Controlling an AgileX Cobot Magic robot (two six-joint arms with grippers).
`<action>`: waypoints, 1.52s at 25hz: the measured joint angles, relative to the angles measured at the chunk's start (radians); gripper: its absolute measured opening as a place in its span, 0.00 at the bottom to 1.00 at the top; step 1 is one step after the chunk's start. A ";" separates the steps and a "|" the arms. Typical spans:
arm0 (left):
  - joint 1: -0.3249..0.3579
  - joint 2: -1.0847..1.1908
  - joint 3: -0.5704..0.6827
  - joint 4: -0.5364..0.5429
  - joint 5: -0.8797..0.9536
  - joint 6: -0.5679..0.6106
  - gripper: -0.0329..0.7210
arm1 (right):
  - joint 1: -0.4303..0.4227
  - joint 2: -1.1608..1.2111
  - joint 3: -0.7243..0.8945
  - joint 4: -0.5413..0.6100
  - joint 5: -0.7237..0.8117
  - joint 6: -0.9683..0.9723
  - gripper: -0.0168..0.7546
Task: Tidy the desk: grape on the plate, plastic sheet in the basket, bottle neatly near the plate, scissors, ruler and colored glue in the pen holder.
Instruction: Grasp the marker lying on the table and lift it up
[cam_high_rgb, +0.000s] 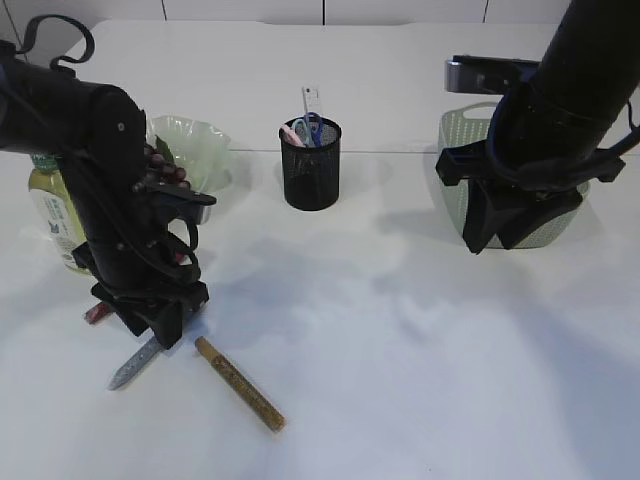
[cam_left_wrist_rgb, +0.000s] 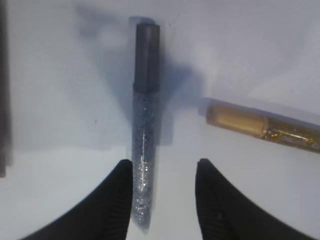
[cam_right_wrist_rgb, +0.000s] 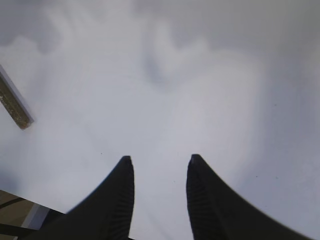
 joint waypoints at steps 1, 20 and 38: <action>0.000 0.008 0.000 0.000 0.000 0.000 0.47 | 0.000 0.000 0.000 0.000 0.000 0.000 0.40; 0.000 0.040 0.000 0.006 -0.038 0.002 0.48 | 0.000 0.000 0.000 0.000 0.002 0.000 0.40; 0.000 0.040 0.000 0.009 -0.044 0.002 0.44 | 0.000 0.000 0.000 0.000 0.002 -0.005 0.40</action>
